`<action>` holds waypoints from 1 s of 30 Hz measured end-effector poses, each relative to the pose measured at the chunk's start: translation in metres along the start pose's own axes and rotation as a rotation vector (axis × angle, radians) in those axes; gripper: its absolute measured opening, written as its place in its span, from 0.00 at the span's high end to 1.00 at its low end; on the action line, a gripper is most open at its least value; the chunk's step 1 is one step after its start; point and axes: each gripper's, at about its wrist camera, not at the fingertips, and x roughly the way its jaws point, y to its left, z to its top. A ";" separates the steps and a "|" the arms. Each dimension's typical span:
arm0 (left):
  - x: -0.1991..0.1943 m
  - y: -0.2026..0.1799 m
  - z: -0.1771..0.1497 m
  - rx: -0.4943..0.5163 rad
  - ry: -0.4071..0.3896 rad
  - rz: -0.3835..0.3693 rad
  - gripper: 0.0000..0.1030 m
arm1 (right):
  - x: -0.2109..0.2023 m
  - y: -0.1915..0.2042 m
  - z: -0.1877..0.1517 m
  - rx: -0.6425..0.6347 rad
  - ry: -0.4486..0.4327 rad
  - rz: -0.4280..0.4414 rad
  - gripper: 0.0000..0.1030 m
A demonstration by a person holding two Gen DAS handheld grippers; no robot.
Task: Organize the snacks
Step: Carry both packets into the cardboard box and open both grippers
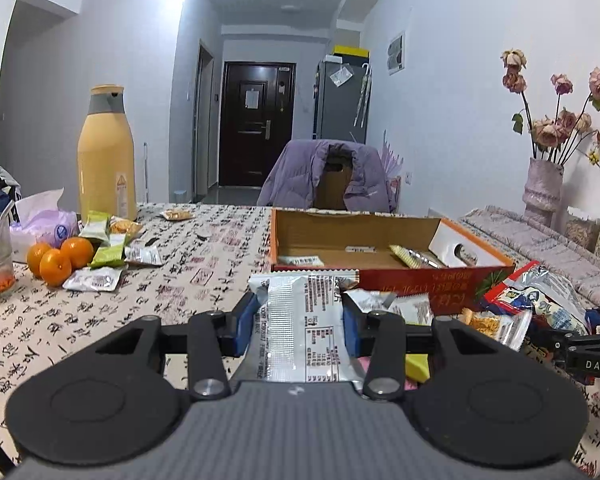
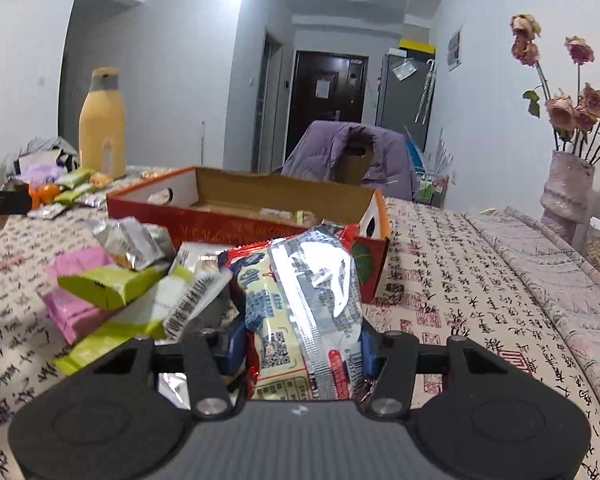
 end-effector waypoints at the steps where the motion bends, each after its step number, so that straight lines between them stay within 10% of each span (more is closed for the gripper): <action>1: 0.000 0.000 0.001 -0.001 -0.003 -0.001 0.57 | -0.001 0.000 0.001 0.005 -0.008 -0.001 0.50; 30: 0.081 -0.019 0.072 0.002 -0.006 -0.035 0.57 | 0.049 -0.021 0.090 0.097 -0.134 0.043 0.51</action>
